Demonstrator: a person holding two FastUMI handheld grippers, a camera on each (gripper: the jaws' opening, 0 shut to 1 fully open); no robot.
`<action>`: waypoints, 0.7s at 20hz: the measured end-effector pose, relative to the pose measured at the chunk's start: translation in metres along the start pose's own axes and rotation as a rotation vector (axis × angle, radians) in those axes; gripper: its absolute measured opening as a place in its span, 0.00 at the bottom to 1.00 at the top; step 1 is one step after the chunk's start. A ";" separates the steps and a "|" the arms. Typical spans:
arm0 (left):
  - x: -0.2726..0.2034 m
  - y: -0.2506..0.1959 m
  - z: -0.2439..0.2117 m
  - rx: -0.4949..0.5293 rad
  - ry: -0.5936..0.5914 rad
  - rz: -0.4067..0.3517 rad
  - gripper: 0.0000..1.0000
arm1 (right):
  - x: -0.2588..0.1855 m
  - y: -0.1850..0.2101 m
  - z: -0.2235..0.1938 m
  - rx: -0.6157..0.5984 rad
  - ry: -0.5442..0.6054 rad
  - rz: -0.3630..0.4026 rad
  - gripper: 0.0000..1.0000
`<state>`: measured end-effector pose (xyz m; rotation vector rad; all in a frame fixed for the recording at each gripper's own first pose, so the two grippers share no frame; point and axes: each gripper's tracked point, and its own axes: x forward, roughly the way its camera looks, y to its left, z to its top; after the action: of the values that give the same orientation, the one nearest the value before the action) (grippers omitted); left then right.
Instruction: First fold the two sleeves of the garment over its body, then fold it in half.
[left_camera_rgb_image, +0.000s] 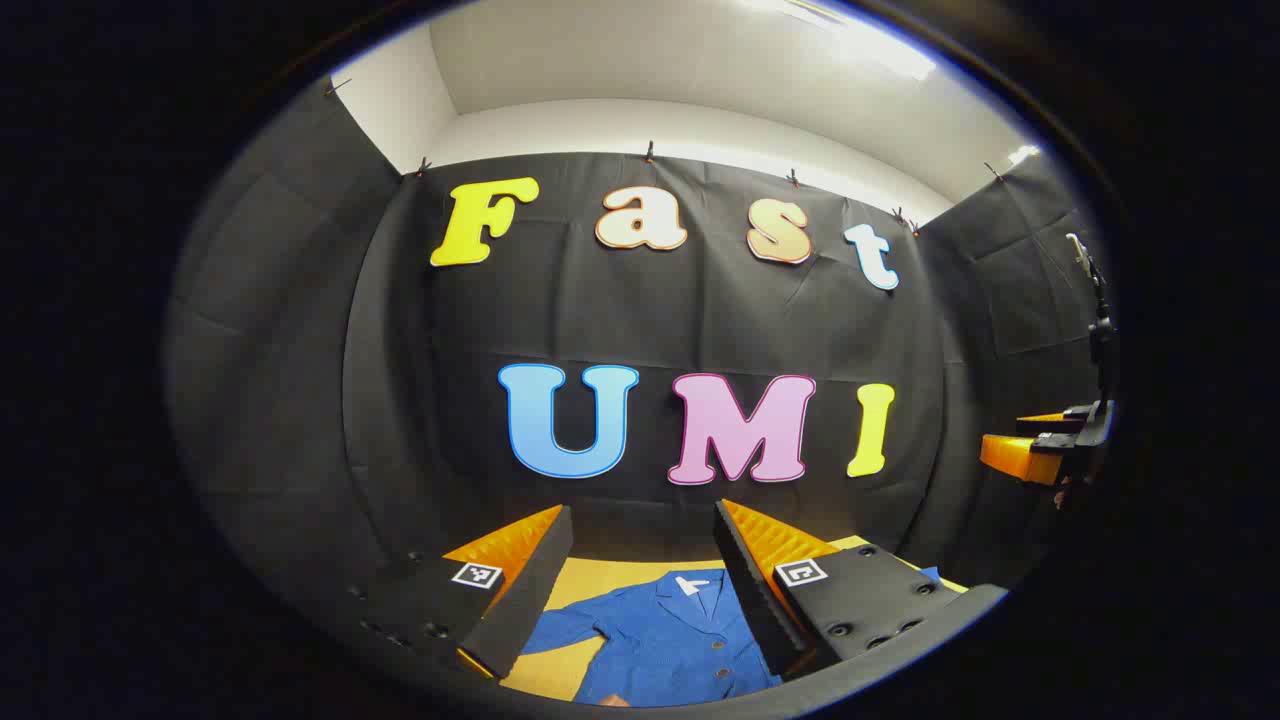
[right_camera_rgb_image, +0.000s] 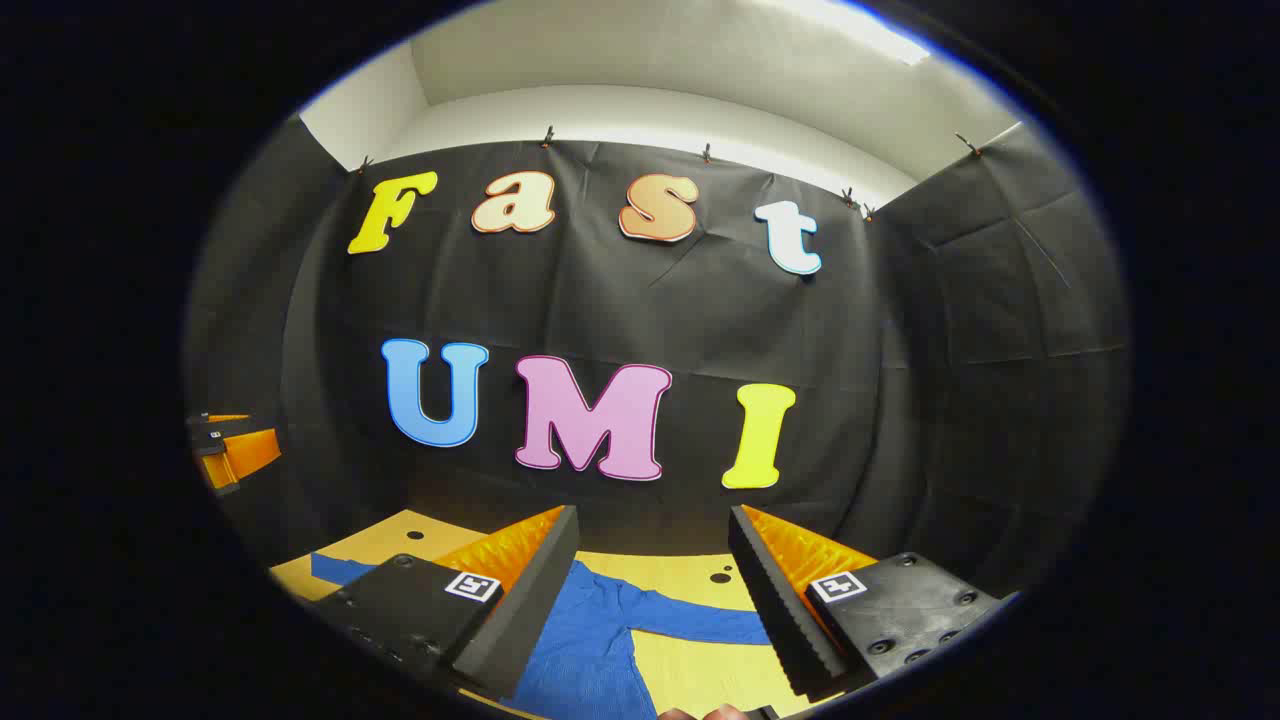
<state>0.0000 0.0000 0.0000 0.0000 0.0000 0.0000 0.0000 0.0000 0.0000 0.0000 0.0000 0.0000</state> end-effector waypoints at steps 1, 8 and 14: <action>0.002 -0.001 0.002 0.000 -0.004 0.000 0.82 | 0.001 -0.002 -0.002 -0.012 0.005 -0.002 0.96; 0.006 -0.004 0.006 0.011 -0.007 0.010 0.80 | 0.004 -0.009 0.004 -0.035 0.001 -0.005 0.96; 0.005 0.000 0.013 0.023 -0.030 0.032 0.81 | 0.010 -0.006 0.007 -0.036 0.004 0.006 0.96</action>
<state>0.0051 -0.0005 0.0127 0.0233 -0.0301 0.0320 0.0098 -0.0060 0.0066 -0.0362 0.0036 0.0060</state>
